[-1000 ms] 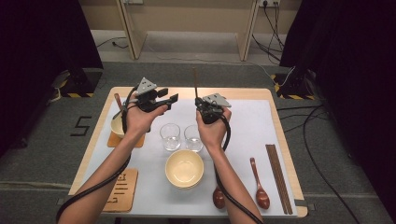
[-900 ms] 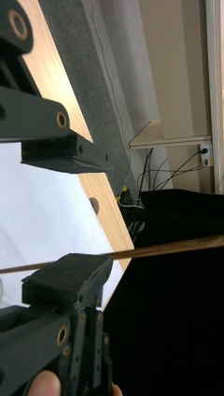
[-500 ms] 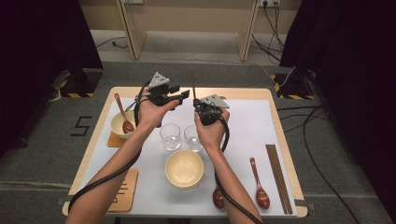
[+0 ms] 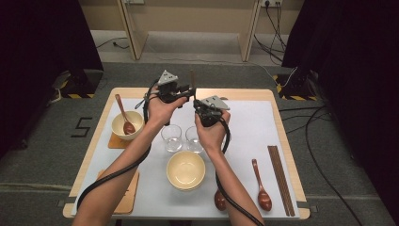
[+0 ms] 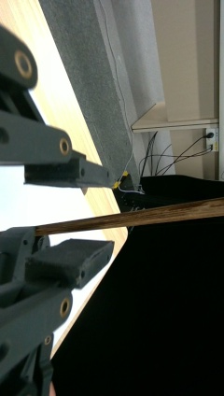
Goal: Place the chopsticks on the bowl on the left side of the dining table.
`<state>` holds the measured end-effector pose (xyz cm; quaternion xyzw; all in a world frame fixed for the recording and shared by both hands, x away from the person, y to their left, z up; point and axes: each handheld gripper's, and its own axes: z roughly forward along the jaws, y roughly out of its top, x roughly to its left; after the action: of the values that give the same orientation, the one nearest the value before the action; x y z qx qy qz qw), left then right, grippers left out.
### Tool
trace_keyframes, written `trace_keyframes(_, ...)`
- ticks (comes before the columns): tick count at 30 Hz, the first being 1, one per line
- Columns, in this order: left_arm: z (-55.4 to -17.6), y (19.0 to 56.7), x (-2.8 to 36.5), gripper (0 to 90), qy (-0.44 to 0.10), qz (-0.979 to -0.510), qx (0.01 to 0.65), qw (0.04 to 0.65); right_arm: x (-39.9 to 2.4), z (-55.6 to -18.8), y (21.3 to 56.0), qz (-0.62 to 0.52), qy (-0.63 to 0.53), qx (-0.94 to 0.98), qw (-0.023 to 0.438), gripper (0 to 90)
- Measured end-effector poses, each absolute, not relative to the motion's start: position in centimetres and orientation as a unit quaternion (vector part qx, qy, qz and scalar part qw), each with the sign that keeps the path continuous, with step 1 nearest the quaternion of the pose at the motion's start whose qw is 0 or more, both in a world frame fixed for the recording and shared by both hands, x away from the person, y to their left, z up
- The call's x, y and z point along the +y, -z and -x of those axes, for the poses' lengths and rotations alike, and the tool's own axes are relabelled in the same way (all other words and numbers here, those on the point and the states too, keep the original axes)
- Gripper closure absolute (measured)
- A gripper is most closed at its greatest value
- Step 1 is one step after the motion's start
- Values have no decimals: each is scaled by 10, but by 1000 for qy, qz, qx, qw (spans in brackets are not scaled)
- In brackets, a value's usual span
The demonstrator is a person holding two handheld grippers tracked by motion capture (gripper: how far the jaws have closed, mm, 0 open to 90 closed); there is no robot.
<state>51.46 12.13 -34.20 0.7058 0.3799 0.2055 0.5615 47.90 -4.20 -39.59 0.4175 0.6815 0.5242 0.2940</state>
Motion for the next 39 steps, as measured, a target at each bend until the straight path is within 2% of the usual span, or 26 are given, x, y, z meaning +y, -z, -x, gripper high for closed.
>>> trace_keyframes(7,-516,342,117,794,-200,-704,375,569,-42,-479,395,-416,-524,682,295,853)
trace_keyframes(11,-513,341,115,839,-194,-703,368,576,-43,-479,394,-415,-526,682,294,849)
trace_keyframes(20,-508,333,116,842,-213,-696,363,581,-50,-472,393,-416,-516,692,286,678)
trace_keyframes(39,-499,324,139,841,-243,-684,364,584,-94,-453,396,-434,-497,692,294,588)
